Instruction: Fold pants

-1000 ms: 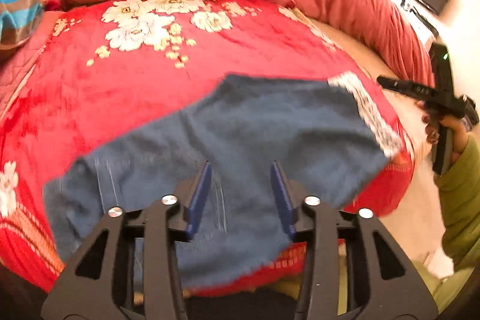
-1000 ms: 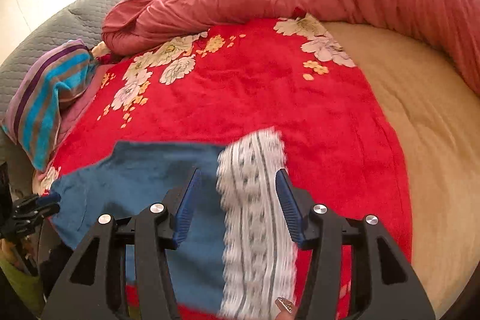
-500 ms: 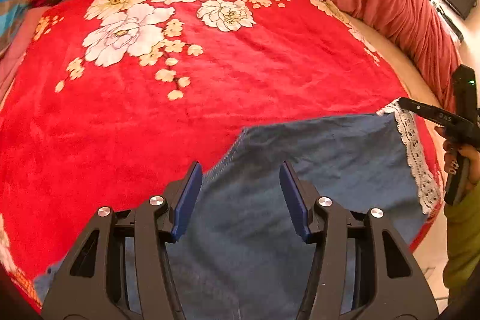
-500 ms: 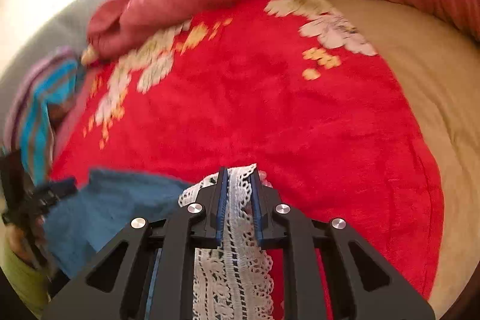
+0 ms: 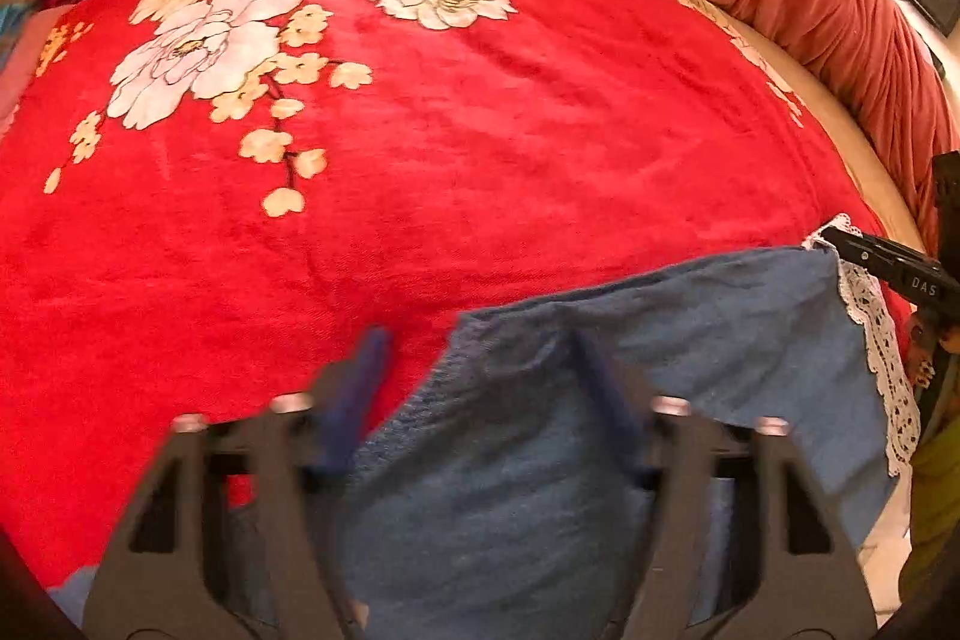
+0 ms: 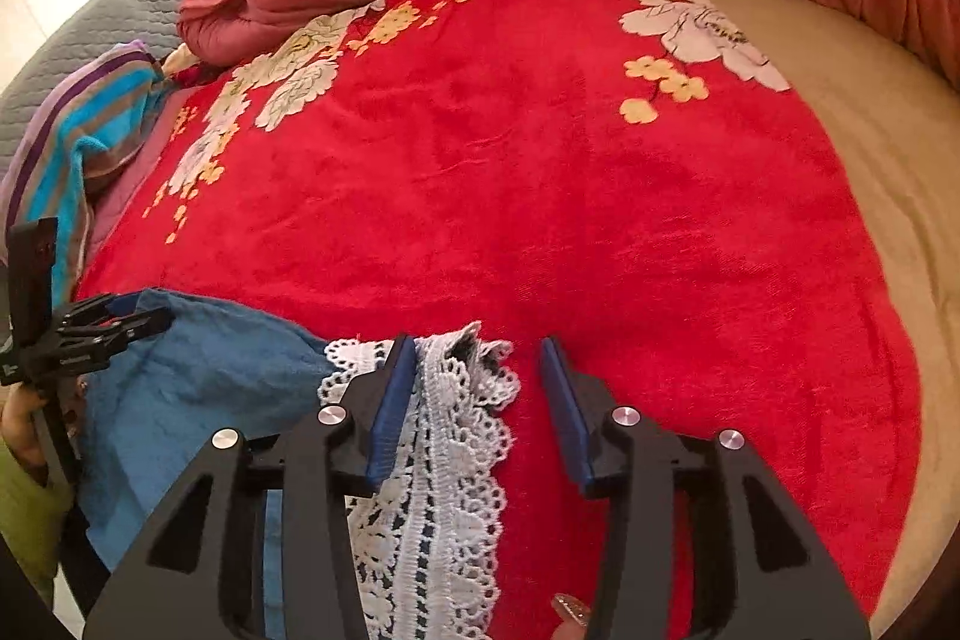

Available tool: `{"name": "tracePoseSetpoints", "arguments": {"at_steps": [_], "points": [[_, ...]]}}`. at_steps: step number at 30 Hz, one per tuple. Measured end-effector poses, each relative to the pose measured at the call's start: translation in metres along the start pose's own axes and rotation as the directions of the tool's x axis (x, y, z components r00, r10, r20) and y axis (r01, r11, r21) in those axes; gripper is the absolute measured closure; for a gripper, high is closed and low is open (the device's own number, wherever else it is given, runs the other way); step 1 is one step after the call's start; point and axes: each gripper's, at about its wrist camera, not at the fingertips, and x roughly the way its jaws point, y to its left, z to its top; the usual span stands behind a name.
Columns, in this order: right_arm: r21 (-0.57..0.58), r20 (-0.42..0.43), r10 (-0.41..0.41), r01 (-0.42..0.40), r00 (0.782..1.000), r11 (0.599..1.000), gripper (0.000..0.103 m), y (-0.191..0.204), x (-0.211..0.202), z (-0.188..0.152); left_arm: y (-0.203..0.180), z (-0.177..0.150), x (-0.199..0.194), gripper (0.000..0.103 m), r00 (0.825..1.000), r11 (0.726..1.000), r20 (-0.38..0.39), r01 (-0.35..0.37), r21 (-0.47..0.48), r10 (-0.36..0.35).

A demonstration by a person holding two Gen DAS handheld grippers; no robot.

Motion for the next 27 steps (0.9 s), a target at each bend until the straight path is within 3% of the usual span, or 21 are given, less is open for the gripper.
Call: {"name": "tracePoseSetpoints", "arguments": {"at_steps": [1,4,6,9,14,16,17,18,19,24,27], "points": [[0.001,-0.002,0.018,-0.018,1.000,1.000,0.082,0.001,-0.001,-0.001,-0.004,-0.001,-0.002,0.098,1.000,1.000,-0.005,0.028,0.009,-0.028],[-0.018,0.044,0.031,-0.030,0.999,0.999,0.089,0.009,-0.014,-0.003,-0.014,-0.002,-0.015,0.101,0.999,0.998,0.035,0.004,0.056,-0.006],[-0.007,0.097,0.048,-0.048,0.994,0.999,0.090,0.009,-0.027,0.001,-0.013,0.000,-0.029,0.101,0.996,0.999,0.088,0.002,0.048,-0.006],[-0.039,0.146,0.035,-0.030,0.989,0.999,0.090,0.012,-0.035,0.013,-0.012,0.008,-0.030,0.101,0.995,0.999,0.099,-0.014,0.039,0.010],[-0.077,0.041,-0.064,0.067,0.997,0.995,0.087,0.014,0.006,0.020,-0.008,0.000,-0.001,0.099,0.998,0.999,0.042,-0.045,0.028,0.044],[-0.104,0.035,-0.091,0.095,0.995,0.990,0.084,0.016,0.015,0.015,-0.004,-0.006,-0.002,0.096,0.997,0.999,0.063,-0.035,0.016,0.034],[-0.105,0.045,-0.100,0.104,0.994,0.989,0.075,0.016,0.013,0.014,-0.003,-0.007,-0.004,0.095,0.997,0.999,0.065,-0.033,0.014,0.032],[-0.096,0.056,-0.121,0.125,0.991,0.987,0.063,0.016,0.007,0.015,-0.002,-0.008,-0.010,0.087,0.997,0.999,0.066,-0.047,0.010,0.046],[-0.092,0.066,-0.133,0.139,0.989,0.986,0.060,0.015,0.003,0.013,-0.001,-0.009,-0.014,0.074,0.996,0.998,0.067,-0.060,0.009,0.059],[-0.128,0.166,-0.170,0.192,0.971,0.973,0.051,0.028,-0.050,-0.004,0.003,-0.034,-0.065,0.053,0.981,0.989,0.127,-0.145,0.000,0.144],[-0.180,0.177,-0.156,0.188,0.972,0.966,0.049,0.045,-0.071,-0.027,0.007,-0.063,-0.092,0.044,0.979,0.990,0.148,-0.139,-0.024,0.142]]}}
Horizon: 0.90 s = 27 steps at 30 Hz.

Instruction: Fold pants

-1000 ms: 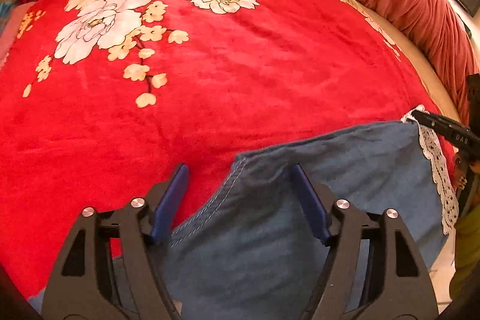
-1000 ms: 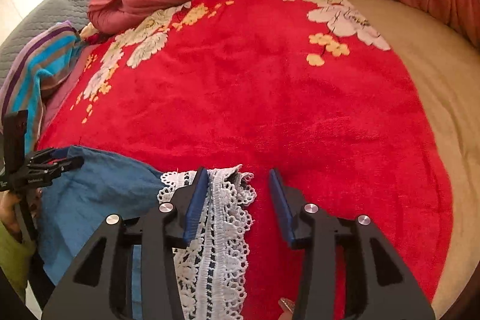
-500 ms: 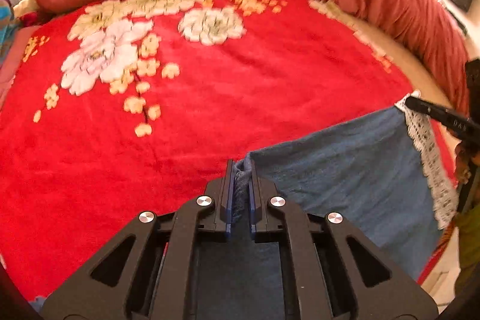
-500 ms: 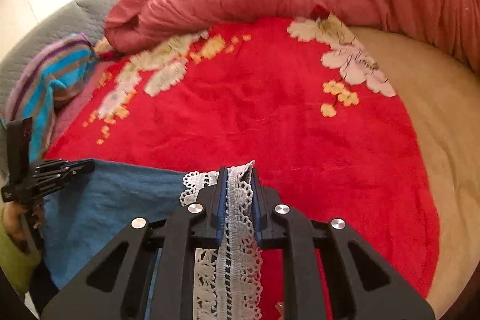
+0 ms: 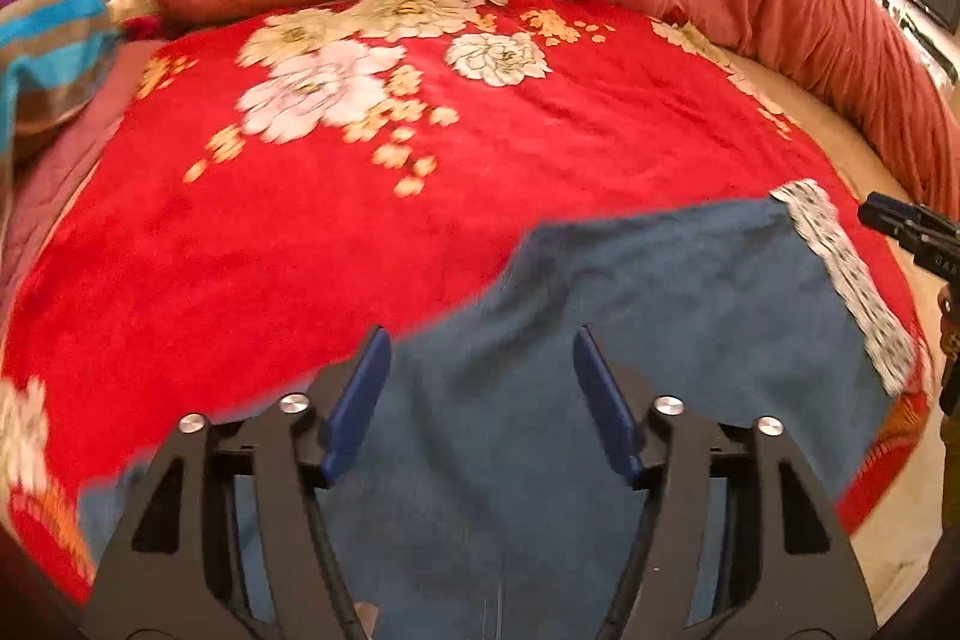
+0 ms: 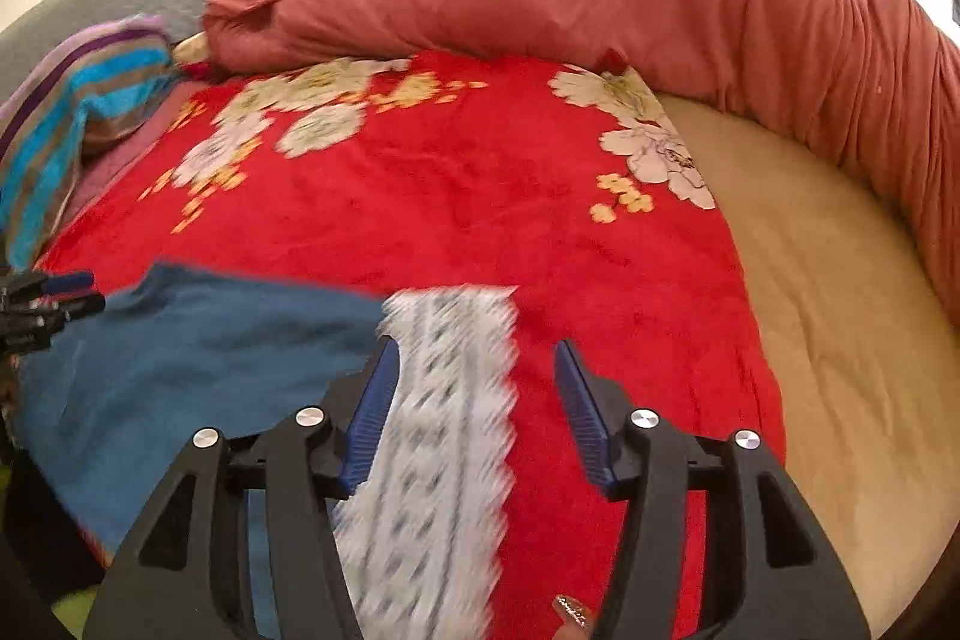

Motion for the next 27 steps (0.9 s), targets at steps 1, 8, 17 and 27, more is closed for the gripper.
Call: {"name": "tracePoseSetpoints", "arguments": {"at_steps": [1,8,17,27], "points": [[-0.018,-0.002,0.010,-0.010,1.000,1.000,0.049,0.007,-0.007,-0.006,0.002,-0.012,-0.011,0.039,1.000,1.000,0.004,0.010,-0.002,-0.010],[-0.145,-0.145,0.055,-0.076,0.988,0.986,0.040,0.071,-0.009,-0.044,0.026,-0.069,-0.020,0.020,0.968,0.972,-0.086,-0.234,0.027,0.235],[-0.145,-0.294,-0.149,0.110,0.944,0.983,0.037,0.049,-0.002,-0.067,0.070,-0.078,-0.018,0.025,0.983,0.987,-0.129,-0.144,-0.071,0.134],[-0.073,-0.156,-0.068,0.058,0.985,0.996,0.035,0.048,-0.040,-0.064,0.032,-0.072,-0.047,0.025,0.988,0.989,-0.048,-0.145,0.039,0.146]]}}
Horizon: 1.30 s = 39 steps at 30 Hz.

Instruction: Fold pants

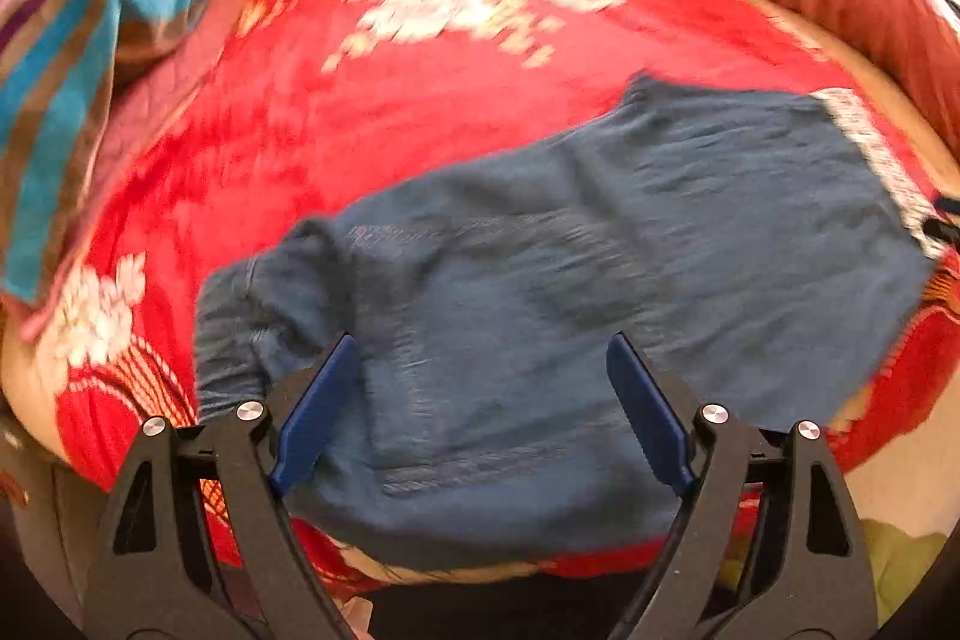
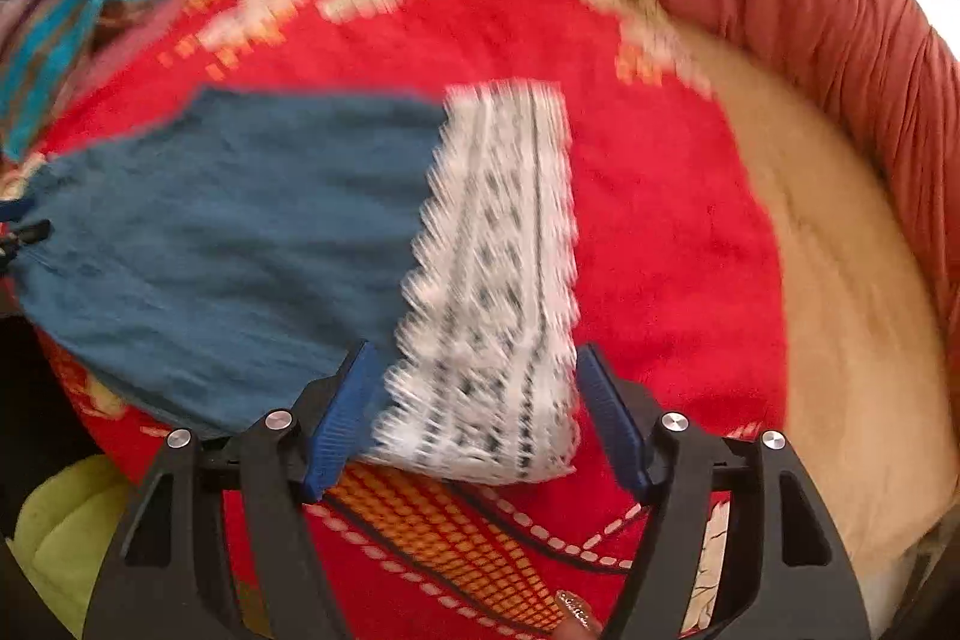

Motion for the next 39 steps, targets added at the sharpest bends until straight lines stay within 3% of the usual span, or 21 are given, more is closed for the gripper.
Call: {"name": "tracePoseSetpoints", "arguments": {"at_steps": [4,6,10,14,18,28,35,39], "points": [[-0.041,0.078,0.110,-0.107,0.991,0.993,0.035,0.029,-0.021,0.008,-0.039,0.011,-0.016,0.025,0.998,0.994,0.048,0.047,0.097,-0.052],[-0.081,0.067,0.140,-0.134,0.988,0.988,0.035,0.047,-0.017,0.011,-0.062,0.013,-0.012,0.025,0.996,0.985,0.037,0.069,0.159,-0.076],[-0.128,0.018,0.191,-0.187,0.981,0.974,0.035,0.076,0.001,0.011,-0.086,0.007,0.012,0.025,0.998,0.975,-0.022,0.061,0.212,-0.058],[-0.135,-0.051,0.172,-0.178,0.984,0.975,0.035,0.090,0.019,0.009,-0.089,-0.009,0.036,0.023,0.991,0.974,-0.124,0.080,0.210,-0.055],[-0.106,-0.151,0.134,-0.151,0.979,0.983,0.034,0.079,0.036,-0.007,-0.080,-0.013,0.035,0.021,0.987,0.980,-0.126,0.116,0.165,-0.095],[-0.054,-0.133,0.144,-0.152,0.981,0.987,0.033,0.077,0.033,-0.010,-0.074,-0.012,0.026,0.020,0.984,0.982,-0.103,0.156,0.108,-0.145],[-0.029,-0.077,0.159,-0.161,0.984,0.987,0.023,0.070,0.015,-0.006,-0.078,-0.004,0.009,0.020,0.981,0.978,-0.063,0.187,0.094,-0.181],[-0.010,-0.036,0.157,-0.158,0.987,0.987,0.023,0.063,0.003,-0.003,-0.081,0.003,-0.002,0.020,0.981,0.977,-0.038,0.195,0.091,-0.192]]}}
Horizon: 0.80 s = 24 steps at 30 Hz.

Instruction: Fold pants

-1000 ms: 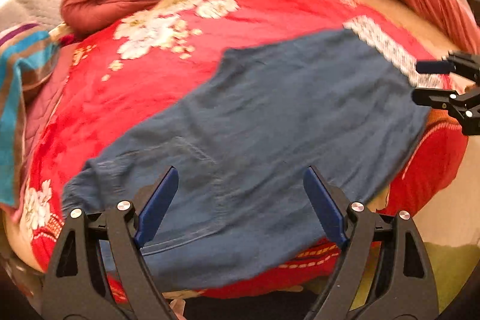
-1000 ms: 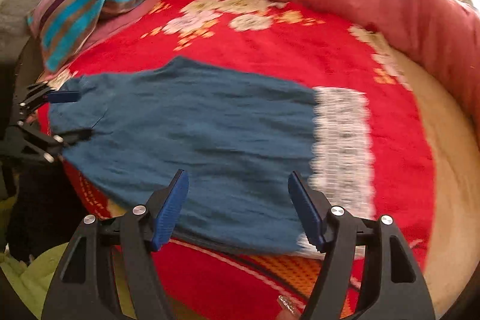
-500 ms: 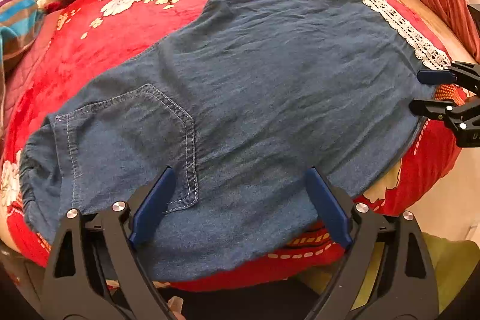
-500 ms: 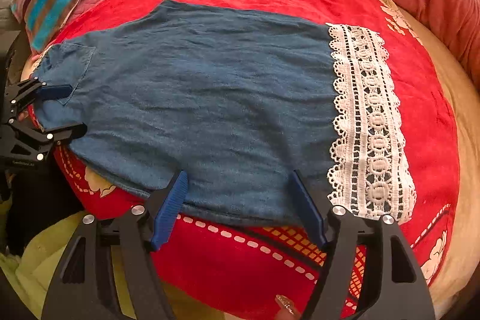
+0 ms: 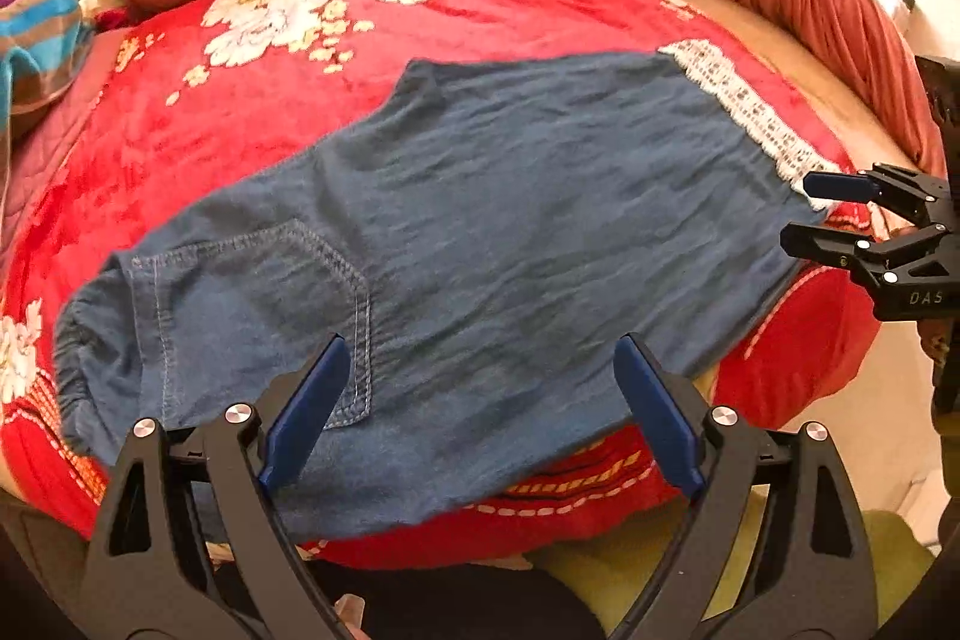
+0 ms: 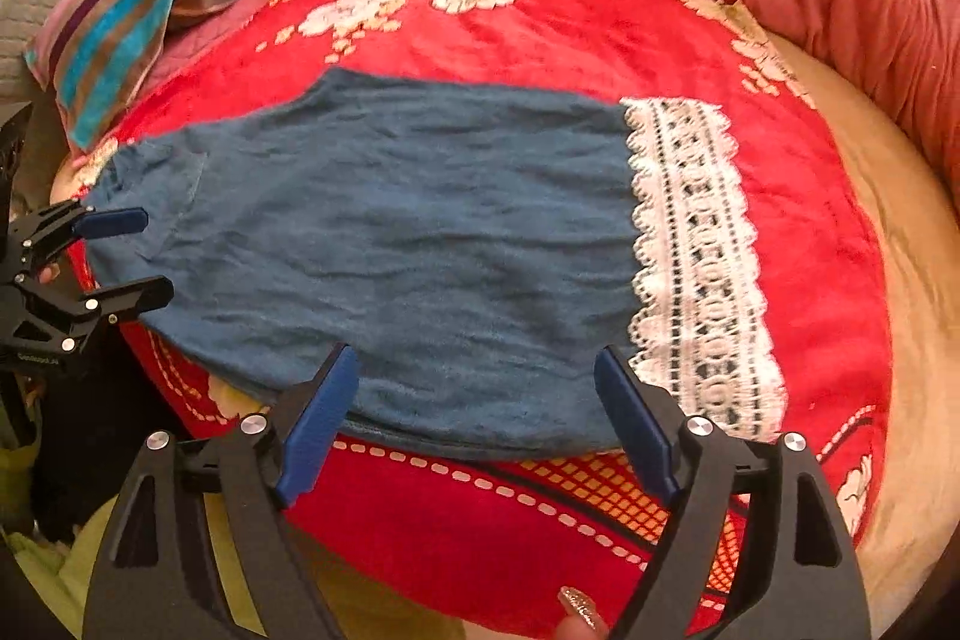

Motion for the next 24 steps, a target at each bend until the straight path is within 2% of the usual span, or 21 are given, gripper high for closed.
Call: {"name": "tracePoseSetpoints", "arguments": {"at_steps": [13,24], "points": [[0.058,0.096,-0.054,0.048,0.994,0.997,0.023,-0.033,-0.034,0.001,-0.025,0.031,-0.009,0.017,0.999,0.999,0.044,-0.012,0.047,0.010],[0.147,0.105,-0.086,0.070,0.991,0.987,0.023,-0.073,-0.040,-0.013,-0.072,0.081,0.028,0.016,1.000,0.988,0.012,0.021,0.152,-0.023]]}}
